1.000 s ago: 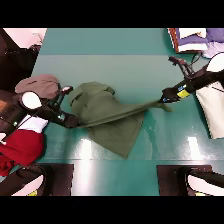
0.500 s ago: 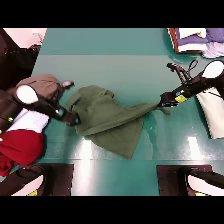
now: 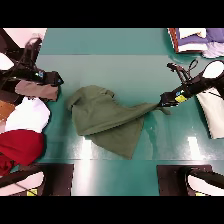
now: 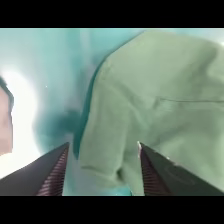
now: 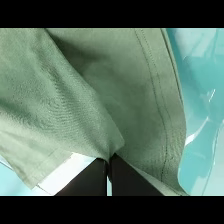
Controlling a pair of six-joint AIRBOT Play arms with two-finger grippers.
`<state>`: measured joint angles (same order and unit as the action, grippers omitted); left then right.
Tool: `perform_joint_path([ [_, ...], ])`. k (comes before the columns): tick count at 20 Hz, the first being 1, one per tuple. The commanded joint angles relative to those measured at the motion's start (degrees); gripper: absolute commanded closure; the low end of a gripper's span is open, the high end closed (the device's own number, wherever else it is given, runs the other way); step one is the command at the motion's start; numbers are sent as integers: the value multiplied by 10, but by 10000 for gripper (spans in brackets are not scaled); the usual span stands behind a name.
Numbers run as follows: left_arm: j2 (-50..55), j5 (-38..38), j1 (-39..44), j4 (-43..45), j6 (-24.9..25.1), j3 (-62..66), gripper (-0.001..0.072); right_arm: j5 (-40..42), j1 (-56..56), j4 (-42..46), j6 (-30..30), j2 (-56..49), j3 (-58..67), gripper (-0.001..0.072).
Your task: Fold the shirts.
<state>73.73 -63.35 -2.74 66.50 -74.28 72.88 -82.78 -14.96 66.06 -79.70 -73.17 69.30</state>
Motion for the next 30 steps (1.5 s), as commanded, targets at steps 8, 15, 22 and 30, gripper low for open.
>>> perform_joint_path([
  [8, 240, -9, -38, -177, 88, 10, 190, 8, 0, 0, -15, 0, 0, 695],
  [15, 239, 9, -11, -186, 100, 22, 682, 23, 0, 0, -28, 0, 0, 695],
  [22, 116, -73, -58, -184, 68, 217, 683, -32, 66, 1, -28, 0, 166, 695],
  [30, -174, -21, -61, -181, 68, 412, 682, -98, 127, 1, -28, 21, 555, 695],
])
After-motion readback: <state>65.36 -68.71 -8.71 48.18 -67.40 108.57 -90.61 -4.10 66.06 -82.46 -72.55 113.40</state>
